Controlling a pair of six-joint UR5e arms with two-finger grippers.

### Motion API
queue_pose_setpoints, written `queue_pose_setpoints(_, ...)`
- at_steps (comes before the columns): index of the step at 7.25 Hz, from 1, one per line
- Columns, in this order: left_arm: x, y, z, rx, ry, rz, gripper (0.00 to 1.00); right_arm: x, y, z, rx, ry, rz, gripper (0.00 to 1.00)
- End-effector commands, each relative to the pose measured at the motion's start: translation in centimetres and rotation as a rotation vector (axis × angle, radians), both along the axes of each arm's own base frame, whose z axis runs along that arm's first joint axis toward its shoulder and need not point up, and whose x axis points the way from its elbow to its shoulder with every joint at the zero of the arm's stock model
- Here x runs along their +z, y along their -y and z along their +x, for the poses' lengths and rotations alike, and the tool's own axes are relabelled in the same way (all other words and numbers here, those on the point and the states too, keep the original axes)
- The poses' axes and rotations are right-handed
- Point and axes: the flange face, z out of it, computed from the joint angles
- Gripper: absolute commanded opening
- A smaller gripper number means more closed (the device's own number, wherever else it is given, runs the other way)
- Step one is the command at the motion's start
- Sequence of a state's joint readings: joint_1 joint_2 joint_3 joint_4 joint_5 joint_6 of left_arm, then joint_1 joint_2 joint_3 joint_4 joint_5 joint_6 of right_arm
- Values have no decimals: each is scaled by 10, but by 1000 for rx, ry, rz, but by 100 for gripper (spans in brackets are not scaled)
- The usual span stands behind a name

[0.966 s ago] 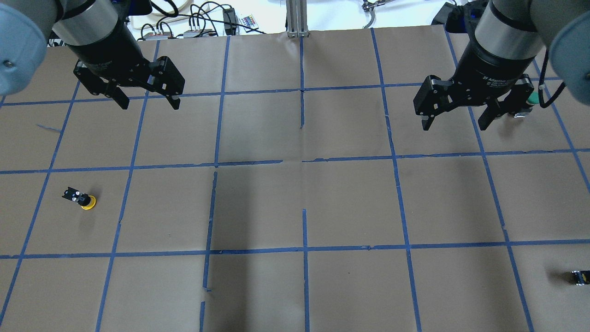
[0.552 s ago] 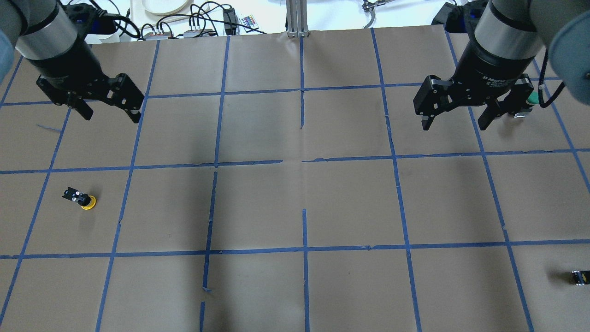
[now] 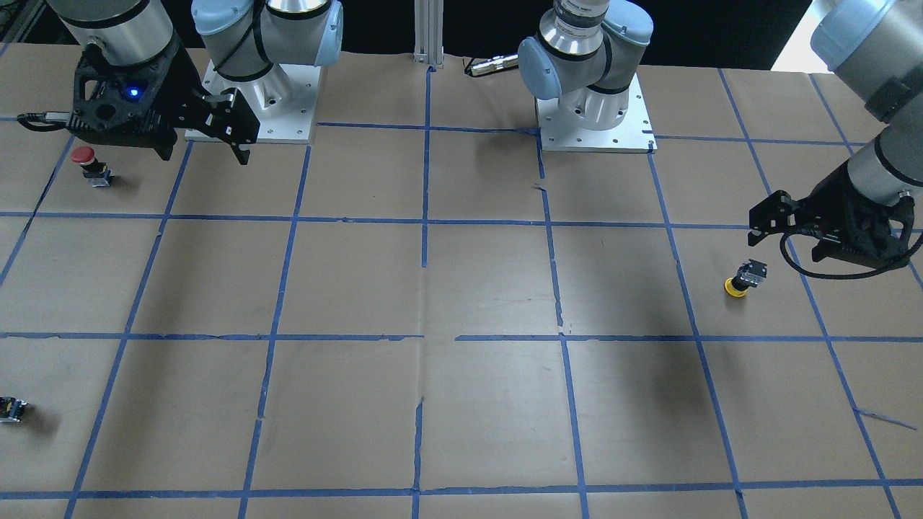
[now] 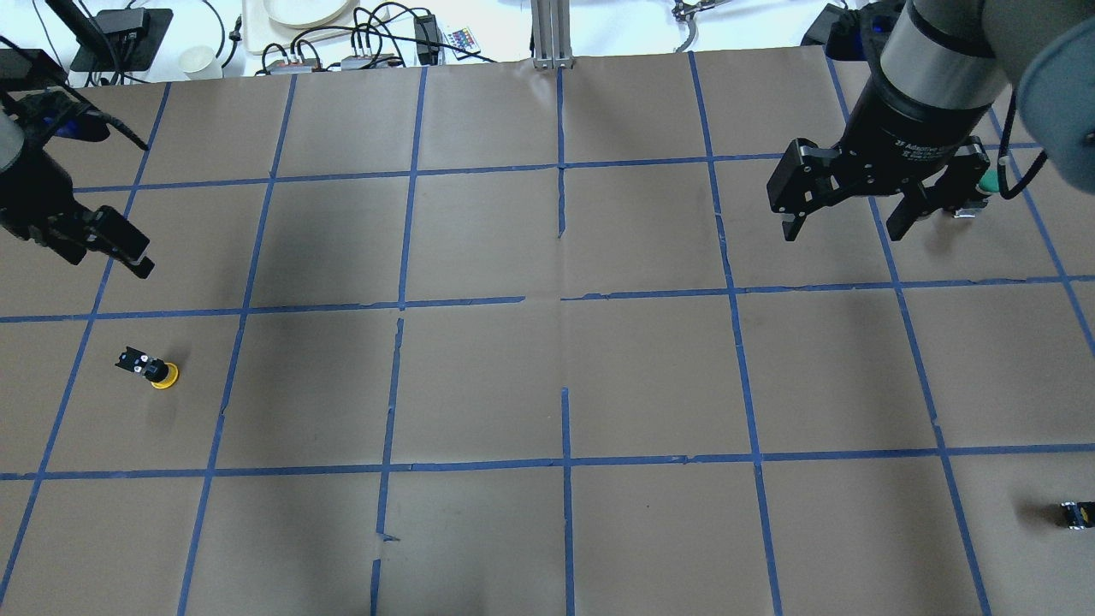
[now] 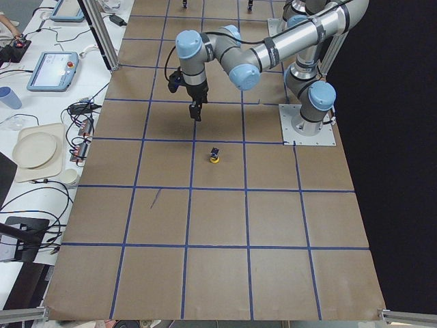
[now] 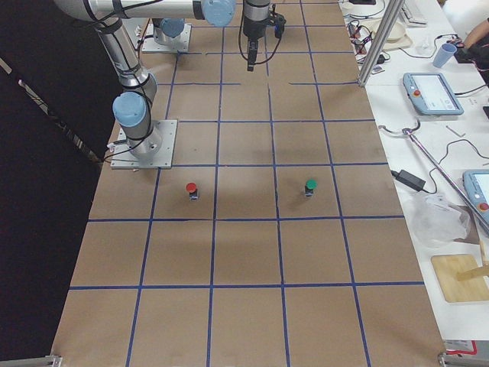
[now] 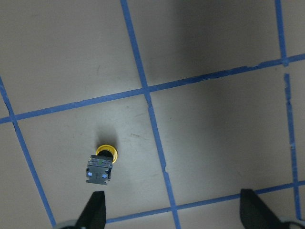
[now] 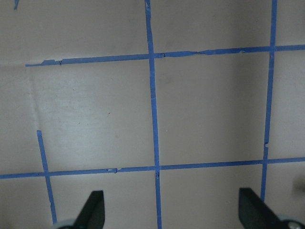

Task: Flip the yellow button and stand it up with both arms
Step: 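Lower the left gripper and close it on the yellow button's base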

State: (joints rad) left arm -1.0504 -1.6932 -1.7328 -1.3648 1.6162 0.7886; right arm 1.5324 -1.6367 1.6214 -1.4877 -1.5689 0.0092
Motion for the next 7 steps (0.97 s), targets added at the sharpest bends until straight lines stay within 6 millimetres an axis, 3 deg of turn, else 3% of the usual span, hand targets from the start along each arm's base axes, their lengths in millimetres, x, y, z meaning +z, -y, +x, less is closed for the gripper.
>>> queue_pose_setpoints(1, -53, -30, 42, -75, -22, -2, 99, 0, 0, 0, -3, 0, 3, 100)
queue_pose_setpoints(3, -74, -40, 52, -120, -15, -19, 99, 0, 0, 0, -3, -2, 1, 100)
queue_pose_setpoints(5, -113, -55, 47, -200, 0, -40, 99, 0, 1, -1, -1, 0, -2, 100)
queue_pose_setpoints(7, -125, -60, 48, -217, 13, -70, 99, 2, 2, -4, -12, 4, -10, 100)
